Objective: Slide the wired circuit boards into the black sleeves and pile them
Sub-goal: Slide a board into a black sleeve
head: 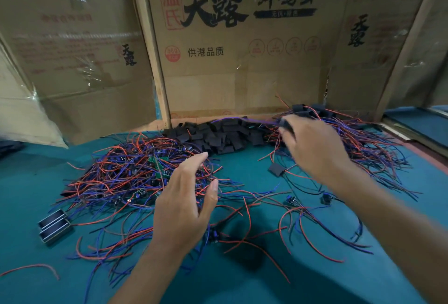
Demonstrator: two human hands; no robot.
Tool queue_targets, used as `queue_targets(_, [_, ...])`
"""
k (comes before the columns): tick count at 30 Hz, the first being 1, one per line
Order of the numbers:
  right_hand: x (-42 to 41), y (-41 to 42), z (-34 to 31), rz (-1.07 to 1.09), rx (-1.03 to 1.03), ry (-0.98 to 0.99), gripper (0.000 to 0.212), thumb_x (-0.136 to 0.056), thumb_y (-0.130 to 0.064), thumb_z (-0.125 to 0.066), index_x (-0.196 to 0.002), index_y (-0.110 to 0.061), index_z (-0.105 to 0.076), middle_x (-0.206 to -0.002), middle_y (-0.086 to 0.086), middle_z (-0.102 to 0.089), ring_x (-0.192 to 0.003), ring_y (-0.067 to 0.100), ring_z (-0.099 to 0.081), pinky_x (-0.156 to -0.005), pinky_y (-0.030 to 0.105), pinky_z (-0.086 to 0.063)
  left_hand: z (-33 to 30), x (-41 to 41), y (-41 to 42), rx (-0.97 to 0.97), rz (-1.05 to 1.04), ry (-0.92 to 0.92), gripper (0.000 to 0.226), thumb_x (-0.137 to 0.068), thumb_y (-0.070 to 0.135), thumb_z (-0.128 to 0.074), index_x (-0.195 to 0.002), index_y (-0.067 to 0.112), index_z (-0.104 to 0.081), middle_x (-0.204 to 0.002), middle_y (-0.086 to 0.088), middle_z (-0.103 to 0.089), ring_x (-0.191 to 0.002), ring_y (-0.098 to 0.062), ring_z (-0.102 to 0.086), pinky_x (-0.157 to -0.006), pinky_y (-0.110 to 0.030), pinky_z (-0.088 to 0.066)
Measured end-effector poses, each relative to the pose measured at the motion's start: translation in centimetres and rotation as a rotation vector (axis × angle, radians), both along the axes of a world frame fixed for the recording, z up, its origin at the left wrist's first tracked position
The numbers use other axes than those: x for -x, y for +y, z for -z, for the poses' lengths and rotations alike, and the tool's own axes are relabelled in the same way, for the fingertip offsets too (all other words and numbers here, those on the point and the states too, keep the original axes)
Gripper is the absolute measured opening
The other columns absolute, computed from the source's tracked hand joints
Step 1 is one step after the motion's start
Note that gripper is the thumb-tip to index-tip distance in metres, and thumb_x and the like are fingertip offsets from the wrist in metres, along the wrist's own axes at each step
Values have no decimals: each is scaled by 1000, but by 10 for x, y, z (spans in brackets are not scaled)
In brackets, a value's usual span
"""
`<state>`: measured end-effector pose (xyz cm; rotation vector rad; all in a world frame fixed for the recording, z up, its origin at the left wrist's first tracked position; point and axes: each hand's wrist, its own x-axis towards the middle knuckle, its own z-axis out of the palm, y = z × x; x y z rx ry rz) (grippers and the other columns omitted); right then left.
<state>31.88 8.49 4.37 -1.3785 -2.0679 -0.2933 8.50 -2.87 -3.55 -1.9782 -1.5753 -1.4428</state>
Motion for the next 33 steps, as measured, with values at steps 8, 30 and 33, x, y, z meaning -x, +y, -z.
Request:
queue_targets(8, [-47, 138, -39, 278, 62, -203, 28, -98, -23, -51, -116, -3, -55, -106, 23, -63, -96, 40, -60, -74, 42, -48, 5, 5, 9, -46, -70, 217, 34, -99, 28, -50, -125, 10, -62, -131, 0, -59, -123, -15, -54, -107, -24, -39])
queue_targets(30, [175, 148, 83, -309, 408, -303, 41, -91, -30, -66, -126, -18, -50, -121, 8, -54, -112, 29, -56, -87, 38, -46, 21, 4, 18, 40, -101, 266, 21, -93, 23, -57, -111, 13, -66, -122, 0, -61, -111, -20, -58, -93, -35, -46])
queue_targets(33, [158, 132, 72, -294, 433, -93, 41, -86, -39, -71, -115, -18, -53, -109, 4, -52, -103, 26, -56, -88, 37, -47, 21, 4, 18, 49, -115, 248, 21, -93, 24, -57, -110, 15, -65, -121, 1, -60, -110, -20, -58, -91, -35, -47])
